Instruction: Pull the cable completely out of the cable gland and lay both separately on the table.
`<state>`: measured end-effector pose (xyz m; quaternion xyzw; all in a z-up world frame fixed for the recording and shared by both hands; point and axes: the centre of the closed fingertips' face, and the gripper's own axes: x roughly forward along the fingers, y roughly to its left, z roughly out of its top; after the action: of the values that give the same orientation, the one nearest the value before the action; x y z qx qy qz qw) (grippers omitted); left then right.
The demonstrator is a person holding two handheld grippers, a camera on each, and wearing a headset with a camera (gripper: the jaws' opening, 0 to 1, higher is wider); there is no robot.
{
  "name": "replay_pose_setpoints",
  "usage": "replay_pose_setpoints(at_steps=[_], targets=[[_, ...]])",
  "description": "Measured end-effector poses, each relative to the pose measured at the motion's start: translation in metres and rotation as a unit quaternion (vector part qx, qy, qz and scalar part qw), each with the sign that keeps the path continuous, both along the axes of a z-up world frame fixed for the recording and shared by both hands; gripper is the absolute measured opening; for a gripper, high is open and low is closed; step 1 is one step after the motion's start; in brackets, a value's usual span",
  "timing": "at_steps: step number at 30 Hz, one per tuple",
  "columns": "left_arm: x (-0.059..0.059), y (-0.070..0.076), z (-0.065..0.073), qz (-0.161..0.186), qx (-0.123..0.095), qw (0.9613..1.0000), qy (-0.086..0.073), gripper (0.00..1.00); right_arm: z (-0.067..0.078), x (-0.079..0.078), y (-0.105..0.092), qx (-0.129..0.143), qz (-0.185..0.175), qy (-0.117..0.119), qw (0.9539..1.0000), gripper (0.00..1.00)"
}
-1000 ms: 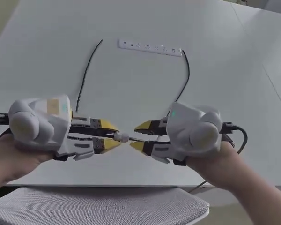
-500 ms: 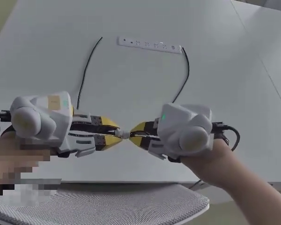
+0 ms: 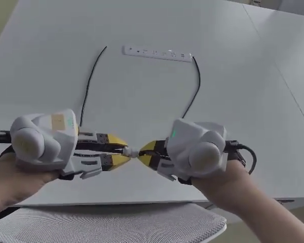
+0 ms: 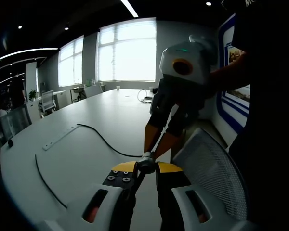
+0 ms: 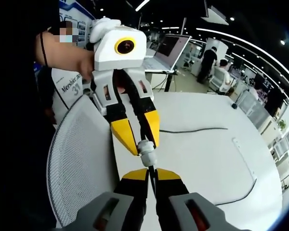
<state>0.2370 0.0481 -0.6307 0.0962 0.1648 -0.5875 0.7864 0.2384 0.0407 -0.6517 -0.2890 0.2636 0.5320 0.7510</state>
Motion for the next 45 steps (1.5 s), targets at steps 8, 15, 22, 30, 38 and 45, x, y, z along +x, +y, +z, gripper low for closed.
replay_pose_setpoints(at_steps=[8, 15, 22, 30, 38, 45], targets=[[0.004, -0.003, 0.000, -0.002, 0.010, 0.9999, -0.002, 0.15, -0.001, 0.005, -0.003, -0.004, -0.018, -0.001, 0.9998, 0.00], [0.005, -0.002, 0.001, 0.006, 0.004, 1.0000, 0.003, 0.15, -0.002, 0.008, -0.009, 0.002, -0.036, 0.007, 0.9993, 0.00], [0.008, 0.000, 0.003, 0.012, -0.004, 0.9999, 0.007, 0.15, -0.009, 0.014, -0.022, -0.006, -0.071, 0.011, 0.9974, 0.00], [0.007, 0.001, 0.002, 0.013, -0.007, 0.9998, 0.009, 0.16, -0.019, 0.018, -0.040, 0.009, -0.132, 0.044, 0.9903, 0.00], [0.006, -0.001, 0.000, 0.011, -0.004, 0.9999, 0.010, 0.16, -0.029, 0.025, -0.053, 0.065, -0.225, 0.101, 0.9670, 0.00], [0.006, -0.004, -0.003, 0.009, 0.000, 0.9999, 0.011, 0.16, -0.034, 0.022, -0.055, 0.070, -0.236, 0.114, 0.9624, 0.00]])
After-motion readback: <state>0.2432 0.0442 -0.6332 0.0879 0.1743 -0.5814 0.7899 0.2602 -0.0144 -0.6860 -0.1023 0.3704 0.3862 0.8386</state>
